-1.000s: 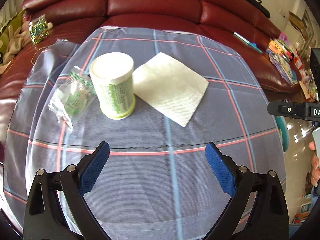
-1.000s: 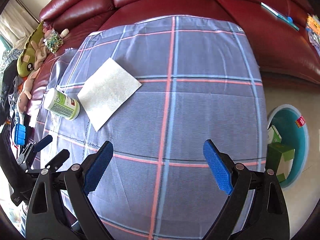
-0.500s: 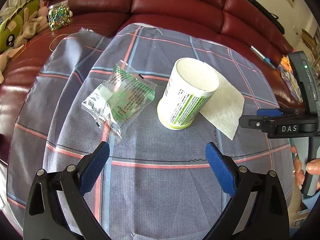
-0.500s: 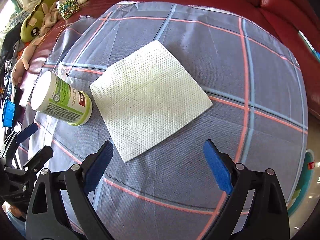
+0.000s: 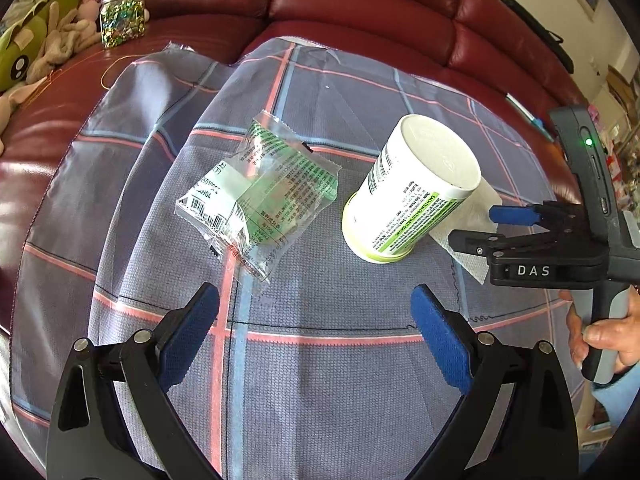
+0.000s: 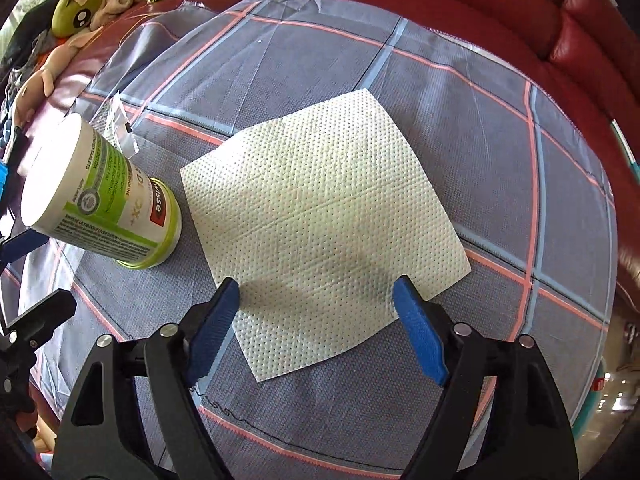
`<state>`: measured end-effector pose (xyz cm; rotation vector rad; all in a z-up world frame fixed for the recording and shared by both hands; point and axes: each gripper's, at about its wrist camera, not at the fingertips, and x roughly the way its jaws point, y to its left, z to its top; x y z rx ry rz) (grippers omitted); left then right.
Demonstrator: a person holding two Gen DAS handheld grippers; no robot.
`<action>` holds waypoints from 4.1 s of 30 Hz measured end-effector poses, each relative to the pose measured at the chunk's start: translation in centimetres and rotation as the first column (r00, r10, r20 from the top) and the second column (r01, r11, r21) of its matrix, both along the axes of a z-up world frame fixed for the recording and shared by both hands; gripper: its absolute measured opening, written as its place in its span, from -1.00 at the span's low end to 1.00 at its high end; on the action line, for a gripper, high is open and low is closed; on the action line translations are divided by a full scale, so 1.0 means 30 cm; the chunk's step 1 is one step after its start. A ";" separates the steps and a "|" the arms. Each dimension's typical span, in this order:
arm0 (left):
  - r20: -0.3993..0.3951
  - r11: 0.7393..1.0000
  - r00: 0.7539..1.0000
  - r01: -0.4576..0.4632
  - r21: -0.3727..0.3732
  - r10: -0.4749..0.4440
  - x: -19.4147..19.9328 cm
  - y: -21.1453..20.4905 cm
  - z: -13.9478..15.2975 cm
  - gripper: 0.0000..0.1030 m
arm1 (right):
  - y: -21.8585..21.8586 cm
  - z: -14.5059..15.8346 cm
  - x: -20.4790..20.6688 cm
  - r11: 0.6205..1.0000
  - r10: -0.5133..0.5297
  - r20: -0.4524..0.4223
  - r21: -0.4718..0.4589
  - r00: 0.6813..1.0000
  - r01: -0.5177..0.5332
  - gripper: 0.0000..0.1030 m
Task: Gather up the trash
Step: 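Grasp the white-green cup with the left gripper while the right gripper pinches the paper towel, then carry the cup and paper towel over the teal bin and release both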
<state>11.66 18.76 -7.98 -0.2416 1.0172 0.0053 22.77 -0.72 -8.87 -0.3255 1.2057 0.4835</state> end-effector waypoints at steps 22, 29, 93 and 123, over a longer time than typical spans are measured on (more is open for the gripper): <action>0.089 0.996 0.995 0.030 0.079 -0.037 0.166 -0.162 0.053 0.86 | -0.284 0.150 0.017 0.959 -0.175 -0.070 0.215 0.982 0.186 -0.93; 0.075 0.998 0.997 0.031 0.060 -0.035 0.185 -0.180 0.043 0.04 | -0.306 0.146 0.001 0.954 -0.173 -0.080 0.232 0.982 0.188 -0.93; 0.053 0.737 0.740 0.657 0.155 -0.671 0.117 -1.611 0.206 0.04 | -1.667 0.205 -0.421 0.665 -0.652 -0.090 0.409 0.753 0.625 -0.93; -0.119 0.704 0.709 0.705 0.091 -0.695 0.267 -1.858 -0.099 0.16 | -1.790 0.024 -0.365 0.620 -0.678 -0.208 0.352 0.705 0.701 -0.93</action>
